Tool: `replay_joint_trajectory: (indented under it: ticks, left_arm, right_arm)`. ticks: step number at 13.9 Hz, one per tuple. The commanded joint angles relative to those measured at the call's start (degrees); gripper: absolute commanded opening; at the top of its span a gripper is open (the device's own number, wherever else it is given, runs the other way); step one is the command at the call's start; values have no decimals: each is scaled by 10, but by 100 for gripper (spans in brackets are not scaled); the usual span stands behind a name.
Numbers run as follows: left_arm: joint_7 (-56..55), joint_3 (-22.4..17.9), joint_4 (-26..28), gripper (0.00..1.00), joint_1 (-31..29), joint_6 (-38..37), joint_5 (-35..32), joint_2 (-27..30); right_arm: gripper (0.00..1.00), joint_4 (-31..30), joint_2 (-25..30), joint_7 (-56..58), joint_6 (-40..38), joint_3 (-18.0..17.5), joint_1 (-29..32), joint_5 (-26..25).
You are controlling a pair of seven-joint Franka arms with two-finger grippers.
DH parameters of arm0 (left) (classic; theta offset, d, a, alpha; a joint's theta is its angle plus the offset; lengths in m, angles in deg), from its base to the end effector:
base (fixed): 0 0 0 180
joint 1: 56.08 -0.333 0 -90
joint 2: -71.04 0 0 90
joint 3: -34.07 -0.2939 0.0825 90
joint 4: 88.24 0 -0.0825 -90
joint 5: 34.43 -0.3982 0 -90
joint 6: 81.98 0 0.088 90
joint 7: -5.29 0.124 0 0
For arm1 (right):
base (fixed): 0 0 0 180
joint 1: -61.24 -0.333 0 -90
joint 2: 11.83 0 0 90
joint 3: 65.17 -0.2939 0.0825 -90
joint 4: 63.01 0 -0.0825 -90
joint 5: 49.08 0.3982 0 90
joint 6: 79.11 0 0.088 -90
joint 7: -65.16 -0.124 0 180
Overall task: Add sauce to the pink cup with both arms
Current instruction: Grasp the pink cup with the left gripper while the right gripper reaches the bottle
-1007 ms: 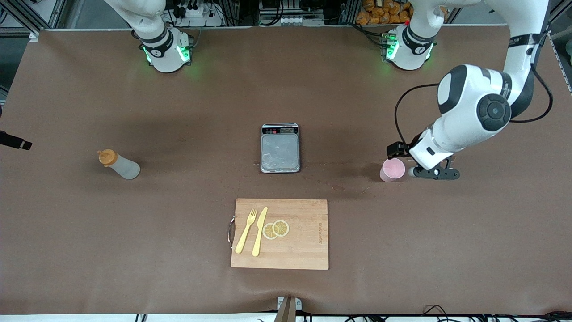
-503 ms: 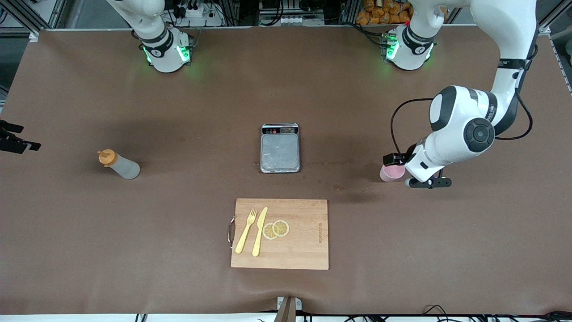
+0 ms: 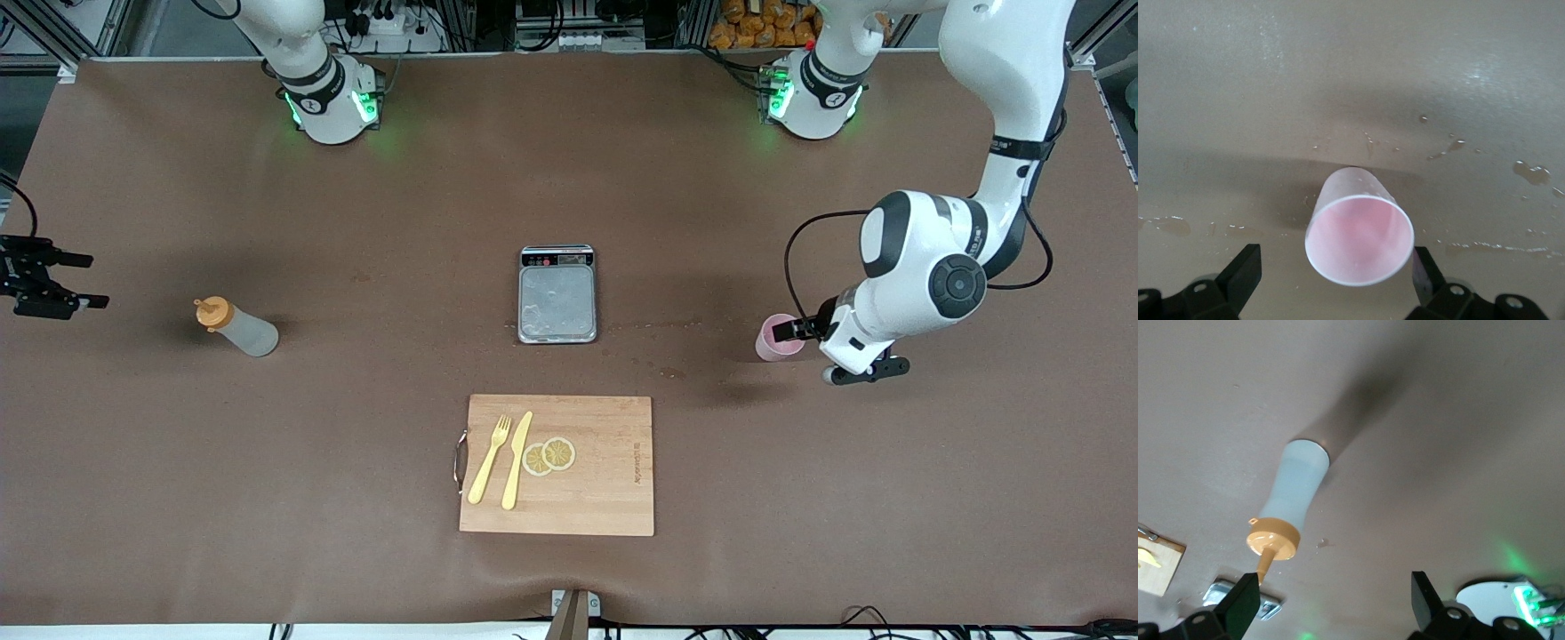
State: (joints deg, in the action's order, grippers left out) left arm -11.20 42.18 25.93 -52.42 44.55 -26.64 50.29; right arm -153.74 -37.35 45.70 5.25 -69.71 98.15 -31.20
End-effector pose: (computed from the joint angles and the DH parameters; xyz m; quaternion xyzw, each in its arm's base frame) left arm 0.5775 -0.1270 0.2231 0.9906 0.0878 -0.0886 0.0568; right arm 0.5322 -0.2942 0.3166 -0.8402 0.4380 0.2497 0.1995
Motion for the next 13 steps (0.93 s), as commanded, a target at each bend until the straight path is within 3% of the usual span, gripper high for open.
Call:
replay_joint_trajectory:
  ticks: [1, 8, 9, 10, 11, 13]
  left_arm:
    - [-13, 3, 17, 100, -5, 21, 0, -5]
    - [-13, 3, 30, 100, -5, 22, -3, -24]
    - [-13, 3, 31, 77, -5, 22, -3, -24]
    - [-13, 3, 31, 42, -6, 22, -3, -24]
    - [-15, 3, 31, 22, -5, 22, -3, -24]
    - [-34, 3, 32, 0, -5, 22, -3, -24]
  right_arm:
    - [100, 15, -38, -61, -17, -11, 21, 23]
    - [100, 16, -128, -151, -19, -11, 49, 100]
    - [100, 16, -143, -151, -20, -11, 60, 117]
    - [100, 16, -150, -151, -19, -11, 60, 131]
    - [100, 16, -158, -152, -19, -11, 59, 140]
    - [100, 16, -181, -152, -17, -11, 62, 174]
